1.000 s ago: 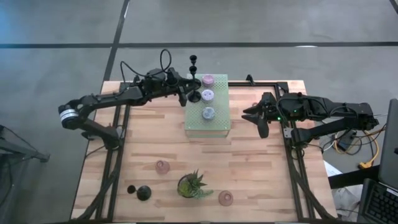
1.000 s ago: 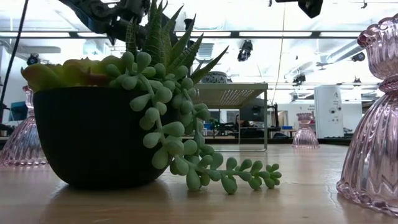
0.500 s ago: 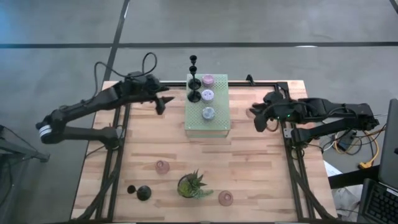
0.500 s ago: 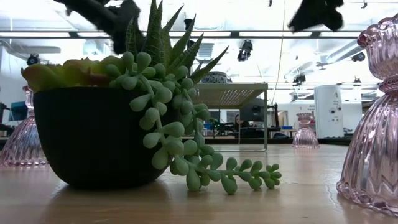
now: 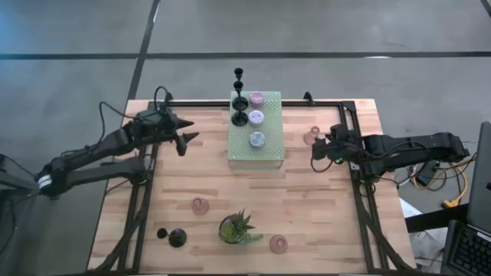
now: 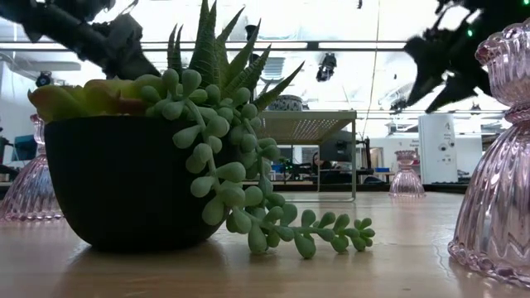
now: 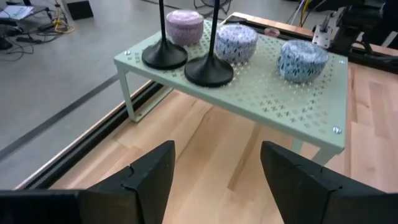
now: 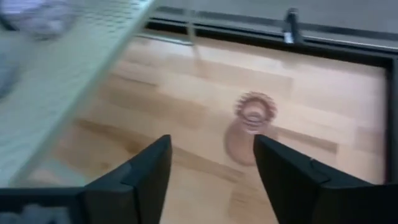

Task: Pick & Place candle stick holders
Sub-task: Put the top right pink glass candle holder on the shelf

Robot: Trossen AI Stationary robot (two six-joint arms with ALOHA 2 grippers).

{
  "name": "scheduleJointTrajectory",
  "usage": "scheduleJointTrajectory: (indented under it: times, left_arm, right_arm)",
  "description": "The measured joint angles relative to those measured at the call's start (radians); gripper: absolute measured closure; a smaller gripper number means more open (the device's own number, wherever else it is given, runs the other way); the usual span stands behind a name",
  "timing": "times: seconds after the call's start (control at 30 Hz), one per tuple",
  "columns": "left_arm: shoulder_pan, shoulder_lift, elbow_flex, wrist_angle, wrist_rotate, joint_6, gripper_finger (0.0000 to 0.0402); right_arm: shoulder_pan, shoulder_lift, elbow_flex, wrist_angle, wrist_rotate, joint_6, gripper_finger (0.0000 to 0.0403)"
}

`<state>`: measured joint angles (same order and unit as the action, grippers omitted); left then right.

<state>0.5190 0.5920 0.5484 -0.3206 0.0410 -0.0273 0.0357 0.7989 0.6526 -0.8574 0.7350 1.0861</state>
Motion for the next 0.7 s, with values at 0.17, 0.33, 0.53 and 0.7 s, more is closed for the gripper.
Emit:
scheduleJointTrajectory:
  times: [0.17, 0.33, 0.53, 0.7]
  left_arm:
    - [0.000, -0.026, -0.072, 0.040, -0.001, 0.000, 0.0159]
    - [-0.001, -0.020, -0.120, 0.042, -0.001, 0.000, 0.0158]
    - [-0.001, -0.011, -0.151, 0.043, -0.001, -0.005, 0.0158]
    - [-0.001, -0.007, -0.166, 0.043, -0.001, -0.006, 0.0158]
  right_arm:
    - [-0.003, 0.002, -0.083, 0.012, 0.026, 0.050, 0.0131]
    - [-0.003, 0.002, -0.170, 0.100, 0.029, 0.074, 0.0104]
    - [-0.003, 0.005, -0.296, 0.296, 0.075, 0.043, 0.0097]
    - [-0.004, 0.032, -0.417, 0.511, 0.166, -0.057, 0.0103]
